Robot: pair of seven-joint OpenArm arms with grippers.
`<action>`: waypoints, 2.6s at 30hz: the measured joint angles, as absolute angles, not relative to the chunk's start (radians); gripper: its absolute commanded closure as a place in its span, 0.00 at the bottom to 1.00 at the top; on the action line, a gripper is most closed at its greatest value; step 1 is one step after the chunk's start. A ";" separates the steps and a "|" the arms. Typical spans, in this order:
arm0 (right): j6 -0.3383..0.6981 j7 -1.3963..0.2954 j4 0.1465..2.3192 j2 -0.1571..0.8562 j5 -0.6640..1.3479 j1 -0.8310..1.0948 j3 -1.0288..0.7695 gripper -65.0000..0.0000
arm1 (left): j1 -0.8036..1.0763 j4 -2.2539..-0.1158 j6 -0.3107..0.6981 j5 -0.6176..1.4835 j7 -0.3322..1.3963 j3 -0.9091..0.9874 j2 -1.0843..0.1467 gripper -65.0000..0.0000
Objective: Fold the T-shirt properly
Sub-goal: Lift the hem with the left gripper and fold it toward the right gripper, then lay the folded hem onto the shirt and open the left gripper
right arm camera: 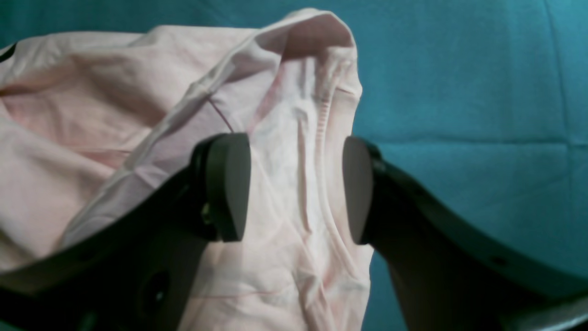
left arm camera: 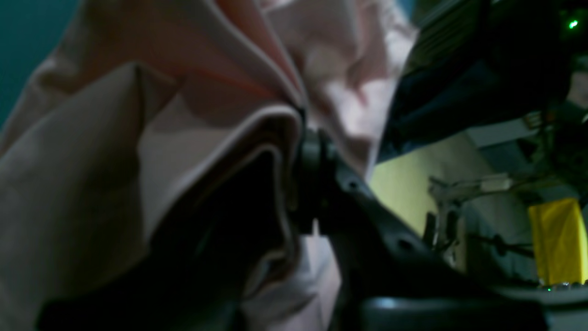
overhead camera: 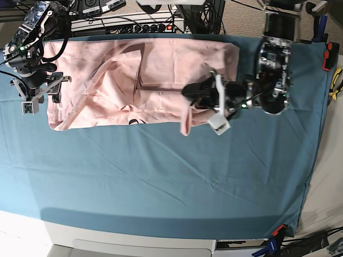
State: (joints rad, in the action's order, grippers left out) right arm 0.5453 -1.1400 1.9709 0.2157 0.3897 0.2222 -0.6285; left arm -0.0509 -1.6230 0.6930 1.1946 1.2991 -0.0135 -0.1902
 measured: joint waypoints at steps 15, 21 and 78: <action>0.524 -1.094 1.821 0.215 0.382 0.221 -0.628 0.50 | -0.084 -1.618 0.693 1.048 1.223 -0.192 -0.007 1.00; 0.524 -1.093 1.821 0.215 0.382 0.221 -0.628 0.50 | -0.106 -1.602 0.693 0.968 1.176 -0.241 0.029 1.00; 0.523 -1.087 1.821 0.215 0.419 0.222 -0.628 0.50 | -0.068 -1.655 0.513 0.632 1.197 -0.248 -0.119 1.00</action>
